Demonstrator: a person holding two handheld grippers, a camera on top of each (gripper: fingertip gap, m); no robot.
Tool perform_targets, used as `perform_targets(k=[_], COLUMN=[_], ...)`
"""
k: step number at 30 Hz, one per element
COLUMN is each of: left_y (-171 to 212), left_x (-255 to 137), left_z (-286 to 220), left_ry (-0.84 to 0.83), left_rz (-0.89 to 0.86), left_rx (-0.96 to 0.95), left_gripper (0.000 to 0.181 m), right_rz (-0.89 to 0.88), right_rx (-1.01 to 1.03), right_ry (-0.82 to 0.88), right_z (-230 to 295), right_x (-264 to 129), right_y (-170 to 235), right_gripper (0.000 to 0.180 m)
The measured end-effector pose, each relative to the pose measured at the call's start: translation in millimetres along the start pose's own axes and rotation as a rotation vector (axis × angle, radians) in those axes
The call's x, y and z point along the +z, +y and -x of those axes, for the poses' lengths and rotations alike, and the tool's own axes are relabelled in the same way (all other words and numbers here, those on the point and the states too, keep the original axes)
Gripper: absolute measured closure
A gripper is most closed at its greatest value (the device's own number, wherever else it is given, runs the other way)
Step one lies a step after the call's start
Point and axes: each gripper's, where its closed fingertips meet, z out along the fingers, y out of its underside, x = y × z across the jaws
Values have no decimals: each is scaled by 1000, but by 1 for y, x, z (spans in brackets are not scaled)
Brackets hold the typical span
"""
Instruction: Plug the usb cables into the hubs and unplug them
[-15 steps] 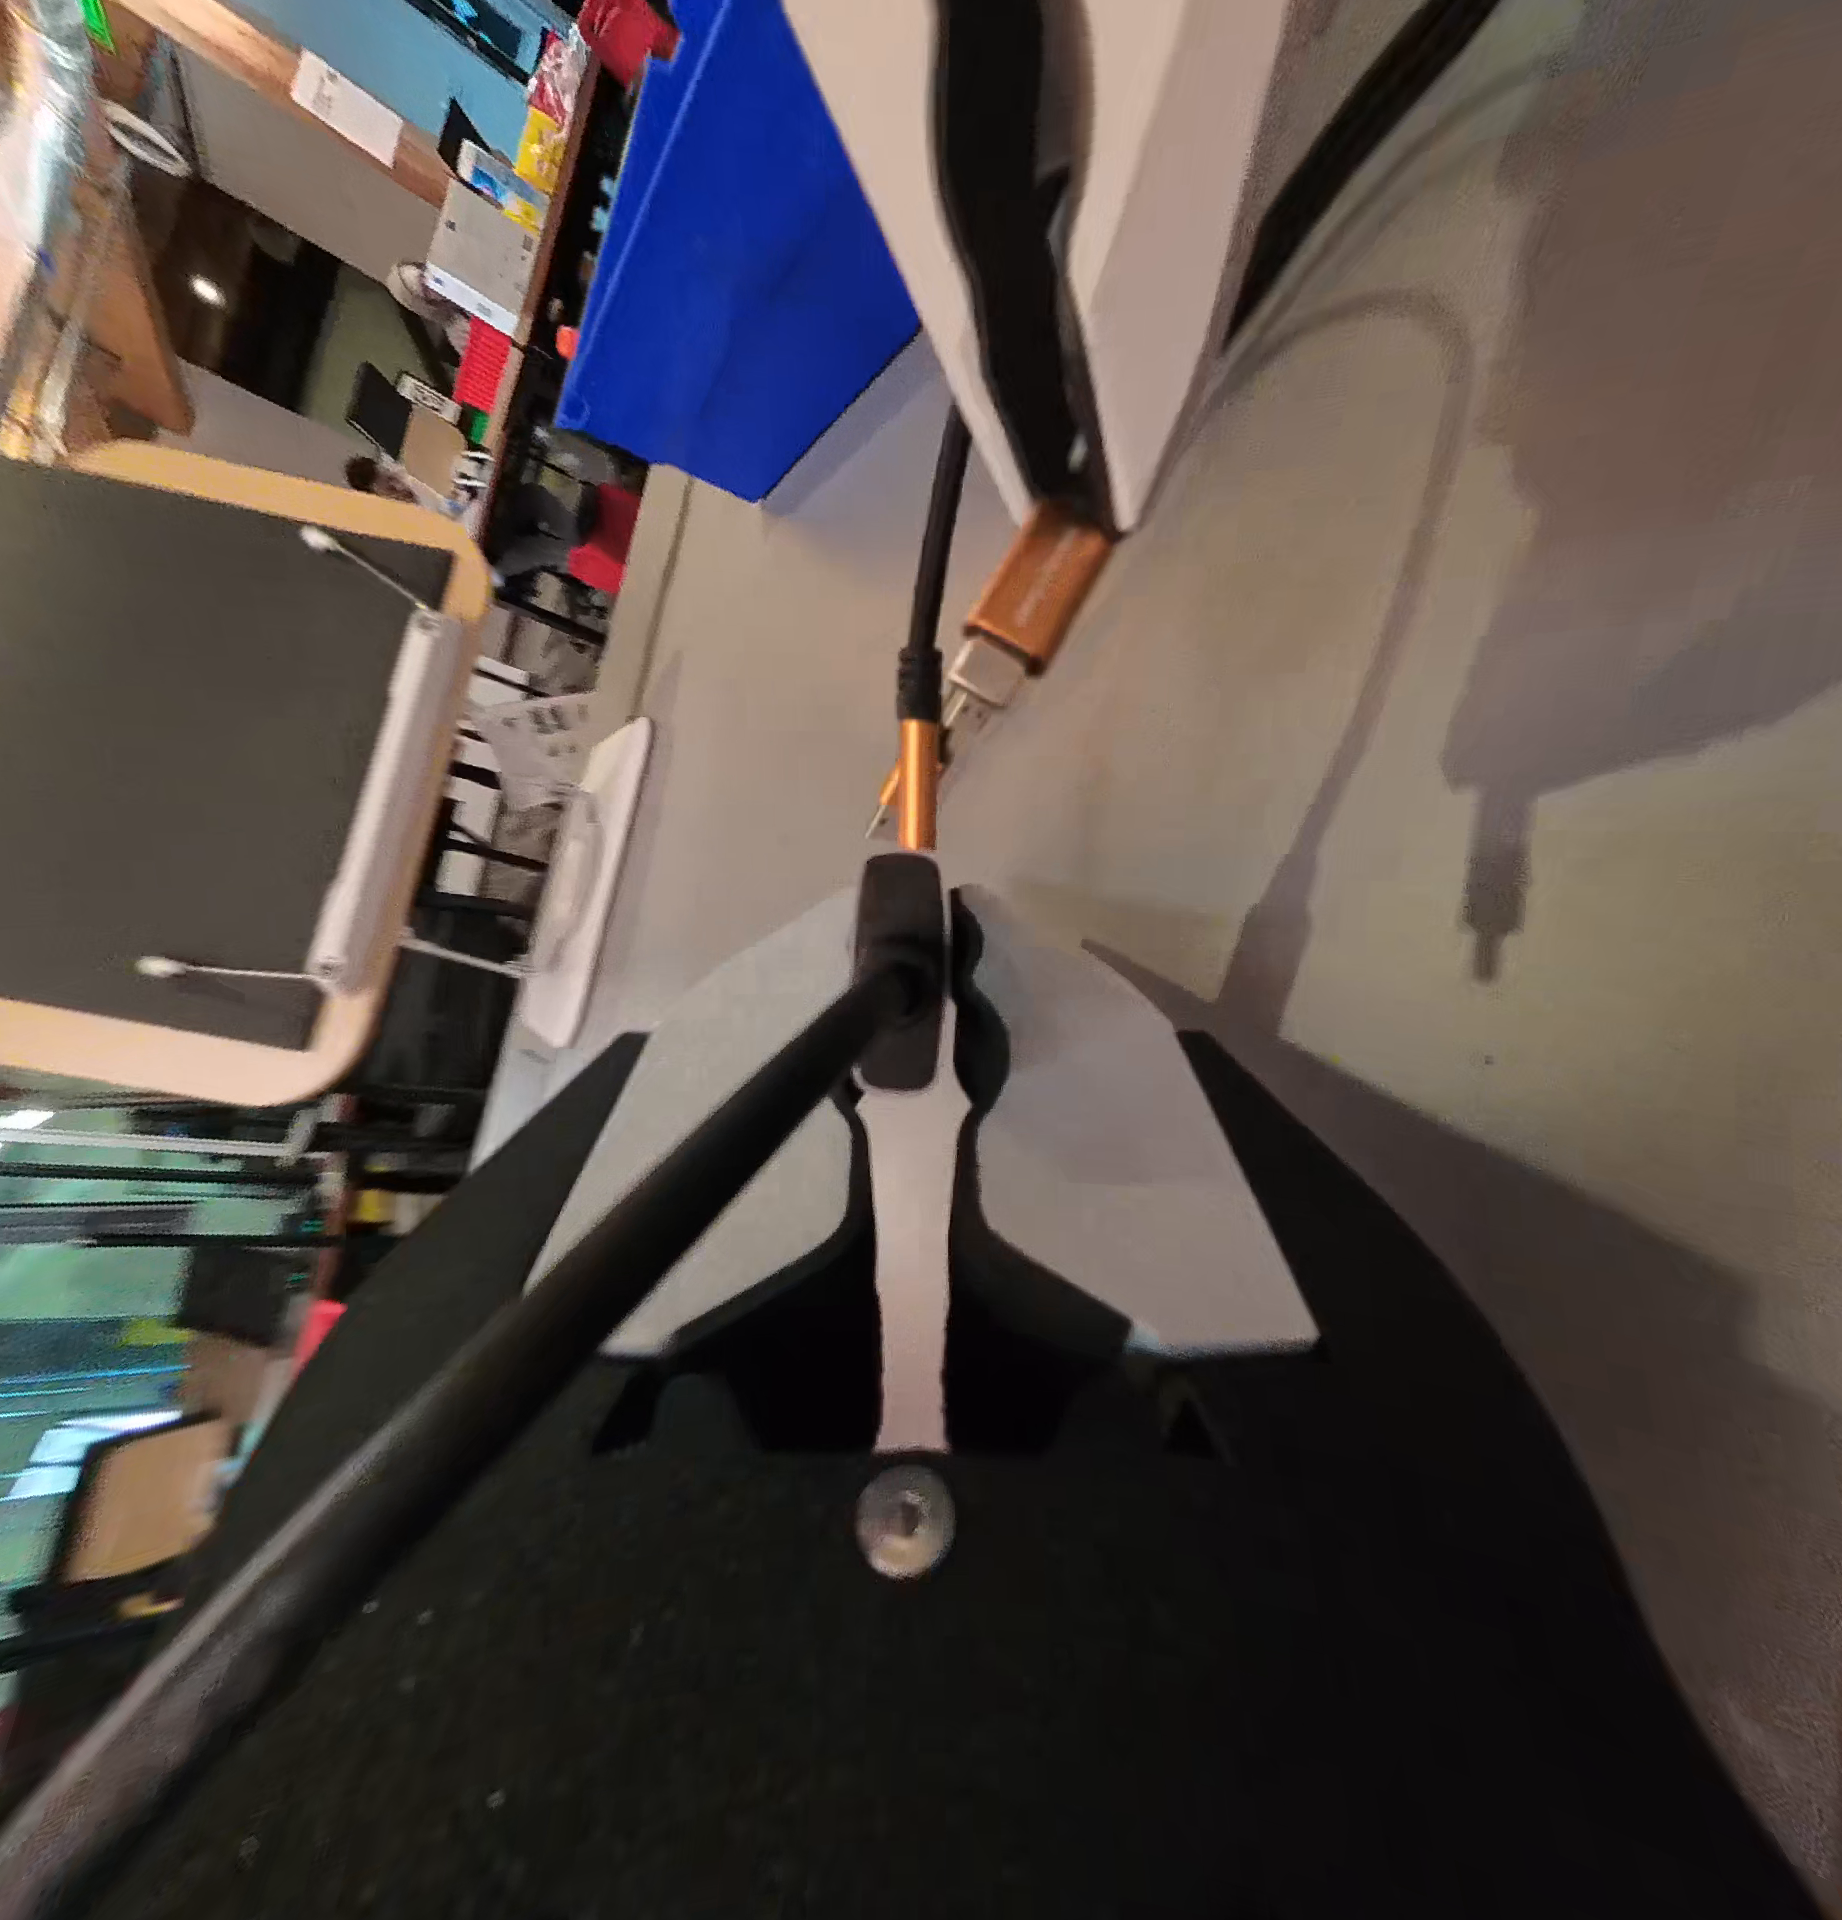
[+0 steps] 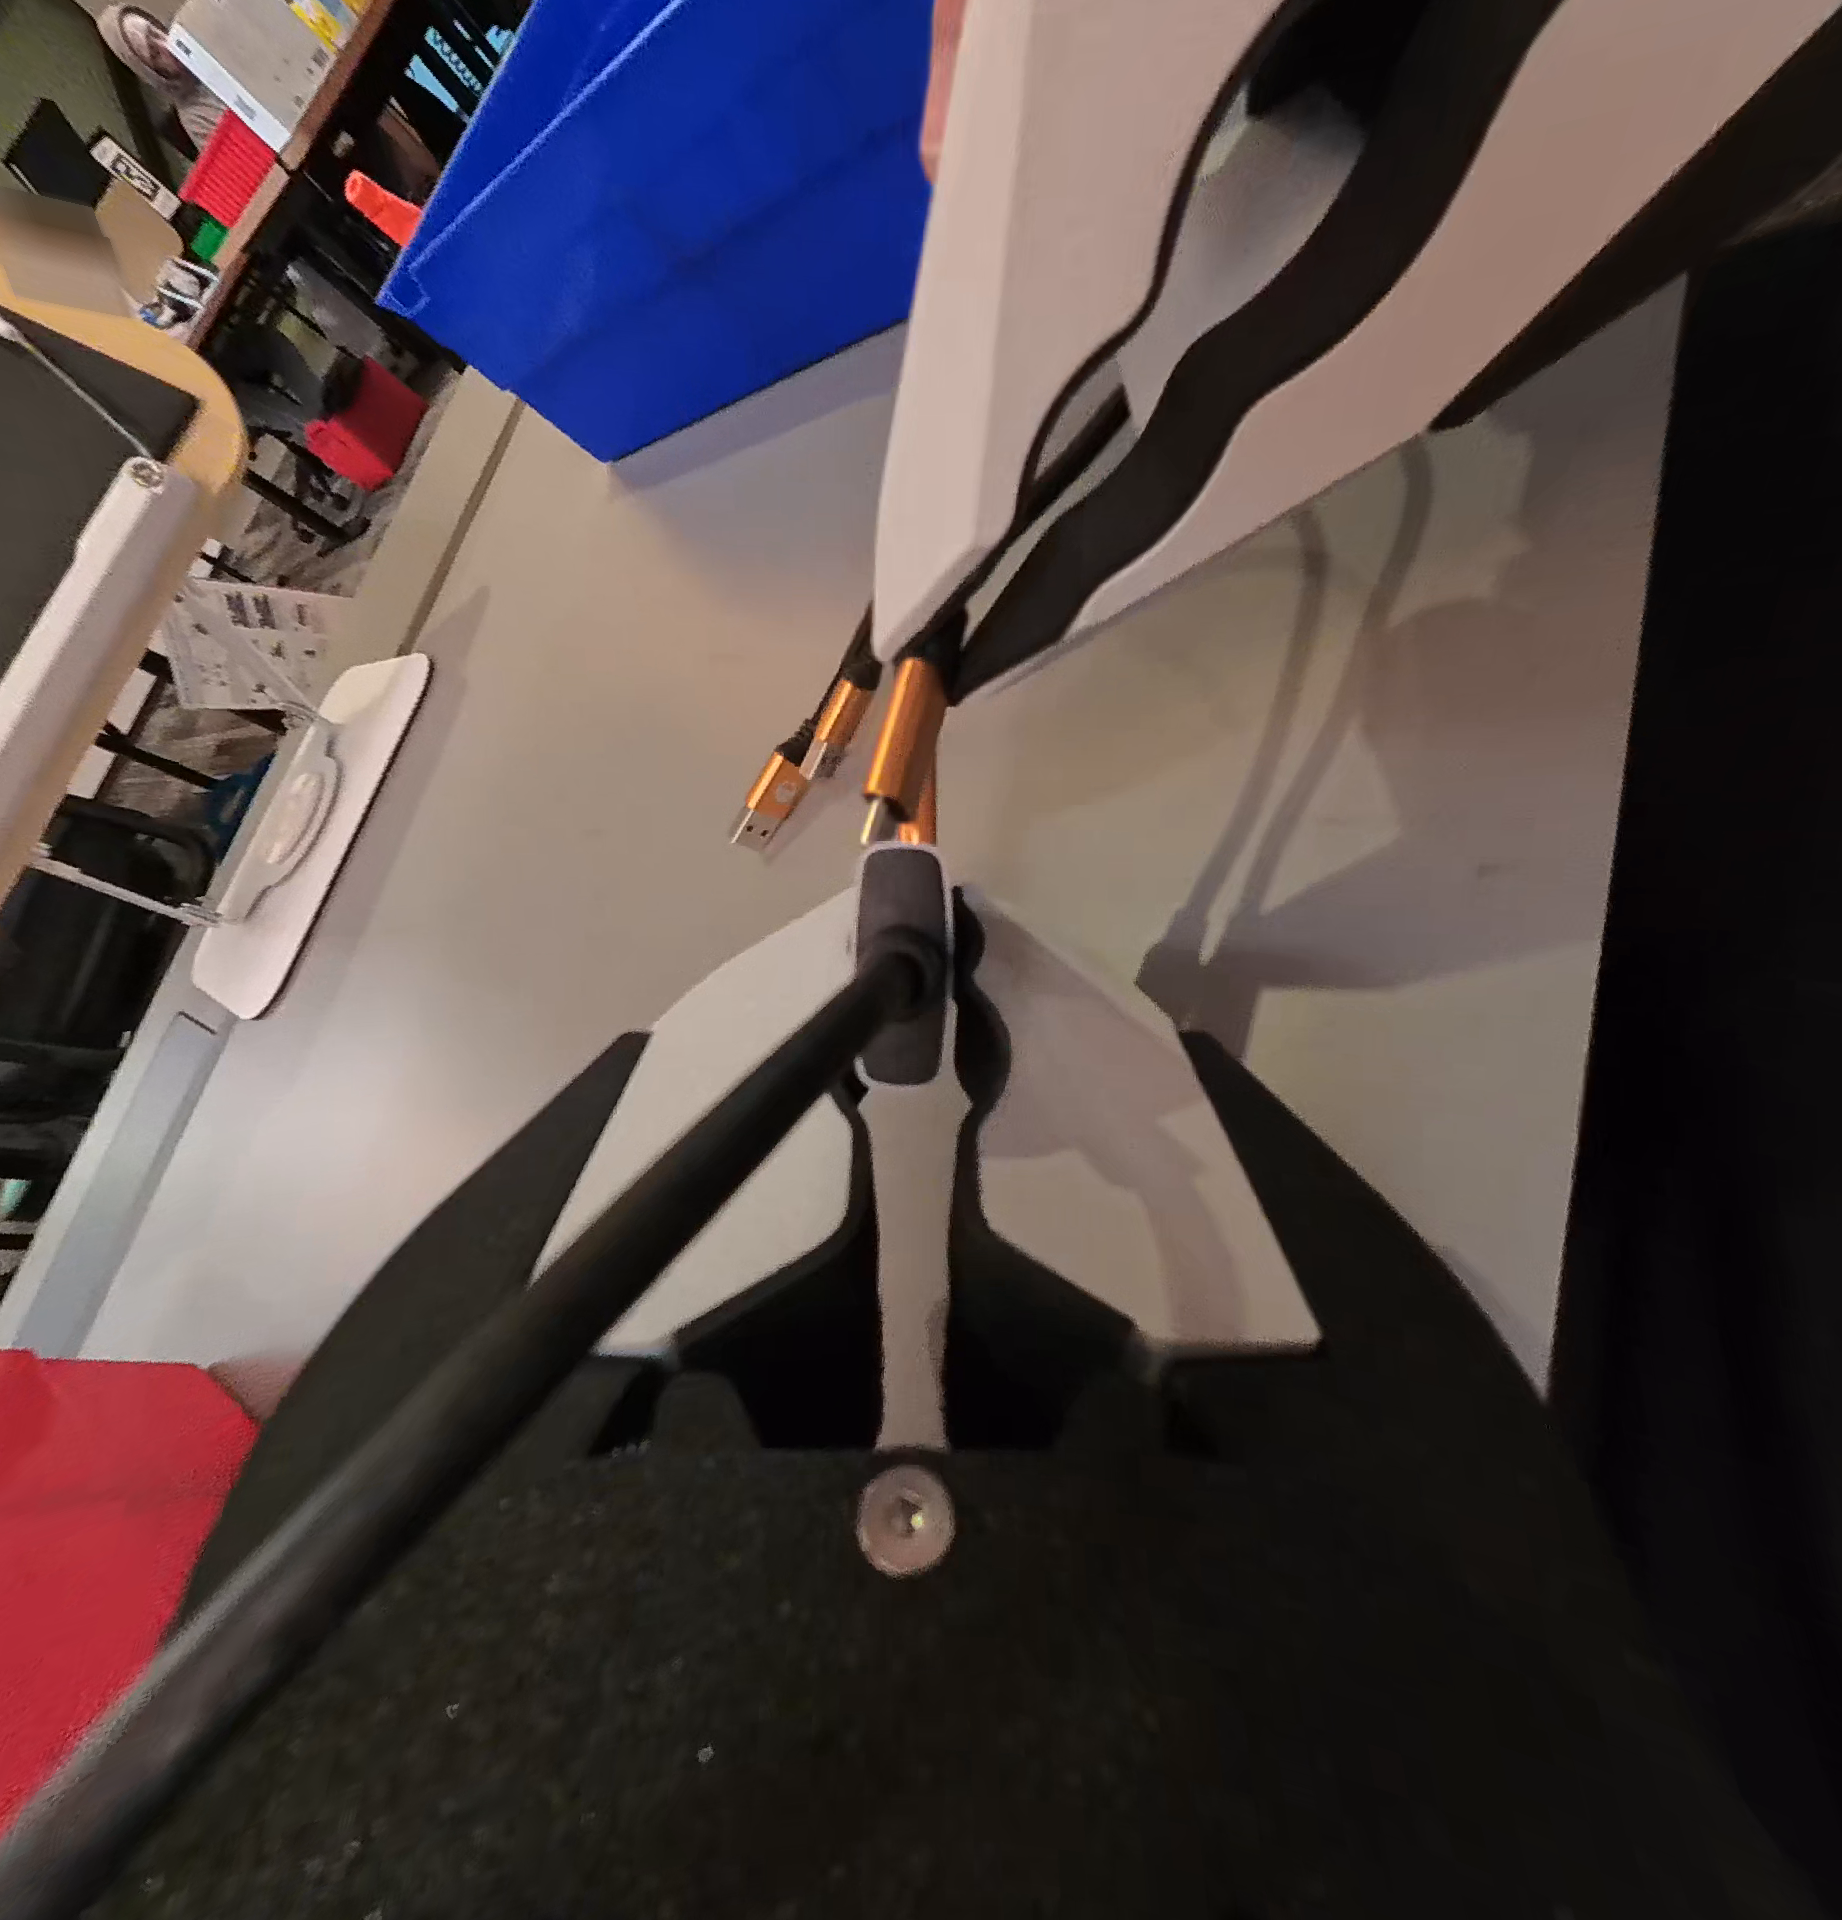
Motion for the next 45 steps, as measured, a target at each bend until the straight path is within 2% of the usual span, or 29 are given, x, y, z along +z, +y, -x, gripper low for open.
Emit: perform_targets(k=[1,7,17,32,35,40,43,45], left_y=[0,3,13,9,2,-5,-5,-8], left_x=[0,1,5,4,4,4,-2,-10], left_z=[-1,-6,-9,-10,-3,20,39,53], left_ry=[11,63,15,14,-38,-215,-343,-425], left_rz=[0,6,104,87,72,95,121,116], left_rx=[-12,-38,161,121,165,234,273,273], left_gripper=[171,171,171,171,171,170,171,171], right_rz=[-2,-24,4,-4,-12,-33,-89,-181], right_rx=[-16,-92,-214,-448,-364,39,385,700], right_ry=[6,-5,-42,87,94,105,27,-105], right_z=[0,7,18,11,4,-10,-9,-3], right_x=[-1,-2,0,-2,-5,-5,-12,-18], right_y=[0,-4,0,-6,-4,1,-5,-17], right_gripper=[172,172,172,173,172,170,165,161])
